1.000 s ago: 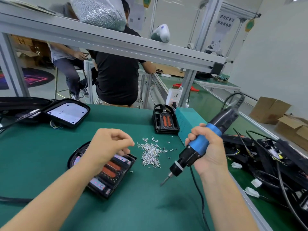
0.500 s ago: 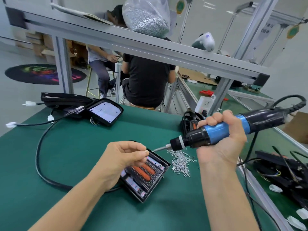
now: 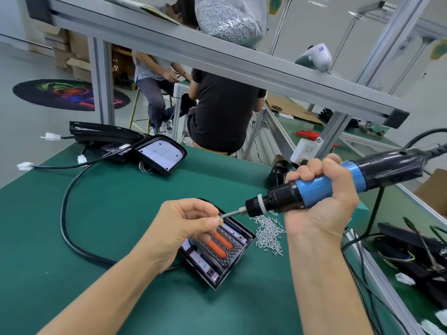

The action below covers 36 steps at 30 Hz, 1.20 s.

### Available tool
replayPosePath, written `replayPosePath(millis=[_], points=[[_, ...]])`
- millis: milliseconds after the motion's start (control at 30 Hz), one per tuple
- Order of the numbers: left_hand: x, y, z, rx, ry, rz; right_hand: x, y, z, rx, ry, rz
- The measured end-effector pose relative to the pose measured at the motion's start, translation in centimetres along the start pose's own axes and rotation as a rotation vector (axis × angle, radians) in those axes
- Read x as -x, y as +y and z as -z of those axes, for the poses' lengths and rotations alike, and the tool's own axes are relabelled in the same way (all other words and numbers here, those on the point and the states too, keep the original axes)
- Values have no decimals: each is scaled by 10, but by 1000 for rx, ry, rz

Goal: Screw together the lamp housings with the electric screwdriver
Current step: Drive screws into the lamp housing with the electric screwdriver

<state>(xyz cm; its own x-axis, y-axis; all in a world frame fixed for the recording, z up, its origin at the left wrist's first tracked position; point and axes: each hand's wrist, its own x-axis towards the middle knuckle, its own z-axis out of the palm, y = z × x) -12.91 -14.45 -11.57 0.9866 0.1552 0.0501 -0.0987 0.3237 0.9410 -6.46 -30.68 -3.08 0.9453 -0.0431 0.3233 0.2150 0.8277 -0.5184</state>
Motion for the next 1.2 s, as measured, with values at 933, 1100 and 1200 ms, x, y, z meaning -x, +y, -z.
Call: replayPosePath(millis=[933,1100,1200], points=[[-13,-3,26,-461,171,-228,-6,19,15,-21,47,35],[-37,-23,56,-1041,348,241,-17,32,15,69,24,65],[-44,-36,50,-1223,269,316,-23,47,17,137,21,72]])
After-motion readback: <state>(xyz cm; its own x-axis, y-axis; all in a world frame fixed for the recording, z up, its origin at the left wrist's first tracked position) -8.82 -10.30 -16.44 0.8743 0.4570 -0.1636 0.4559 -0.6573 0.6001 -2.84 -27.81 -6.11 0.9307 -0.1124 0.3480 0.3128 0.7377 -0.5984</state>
